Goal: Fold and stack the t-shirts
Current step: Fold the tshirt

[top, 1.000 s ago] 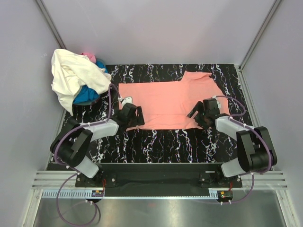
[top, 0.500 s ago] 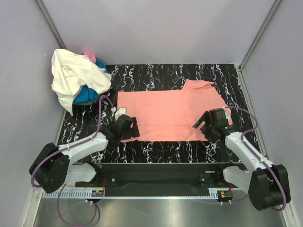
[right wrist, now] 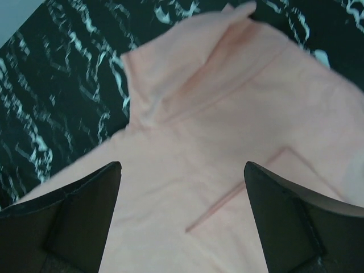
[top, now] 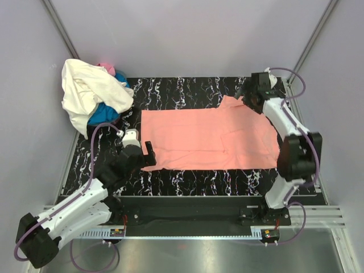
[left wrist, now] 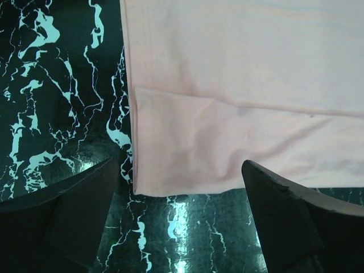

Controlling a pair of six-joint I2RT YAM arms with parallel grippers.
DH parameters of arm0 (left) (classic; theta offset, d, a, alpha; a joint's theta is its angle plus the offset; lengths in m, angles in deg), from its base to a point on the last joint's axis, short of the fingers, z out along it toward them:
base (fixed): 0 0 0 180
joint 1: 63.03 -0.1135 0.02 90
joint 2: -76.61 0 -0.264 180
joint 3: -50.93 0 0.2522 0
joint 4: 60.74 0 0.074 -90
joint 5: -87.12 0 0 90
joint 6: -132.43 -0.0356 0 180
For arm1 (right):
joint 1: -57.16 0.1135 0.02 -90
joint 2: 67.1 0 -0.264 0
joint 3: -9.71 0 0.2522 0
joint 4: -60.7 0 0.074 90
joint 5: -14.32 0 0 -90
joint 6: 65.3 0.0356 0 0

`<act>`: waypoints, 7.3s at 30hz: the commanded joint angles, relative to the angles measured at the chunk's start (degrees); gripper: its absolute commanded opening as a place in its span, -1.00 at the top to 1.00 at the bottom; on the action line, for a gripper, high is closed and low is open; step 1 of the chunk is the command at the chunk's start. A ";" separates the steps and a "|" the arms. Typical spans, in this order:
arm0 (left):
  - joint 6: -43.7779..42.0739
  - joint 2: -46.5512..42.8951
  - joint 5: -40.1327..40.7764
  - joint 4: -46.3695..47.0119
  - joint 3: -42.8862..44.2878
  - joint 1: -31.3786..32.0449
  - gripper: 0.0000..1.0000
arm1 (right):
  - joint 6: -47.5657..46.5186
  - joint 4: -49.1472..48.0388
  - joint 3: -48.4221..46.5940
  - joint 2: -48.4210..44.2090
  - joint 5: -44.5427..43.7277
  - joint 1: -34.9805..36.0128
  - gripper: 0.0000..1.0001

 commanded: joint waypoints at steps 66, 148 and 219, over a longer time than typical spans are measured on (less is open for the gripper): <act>-6.11 26.66 -0.20 12.52 19.05 -14.58 -0.97 | -4.71 -4.59 -43.40 38.52 33.90 -12.06 1.00; -9.99 56.65 -20.42 17.54 41.06 -28.57 1.00 | -12.79 -23.66 -3.68 12.33 45.07 -13.90 1.00; -8.23 33.54 -13.48 19.03 13.45 -26.90 -0.43 | 2.41 -13.73 29.20 -9.03 9.21 -27.44 -0.82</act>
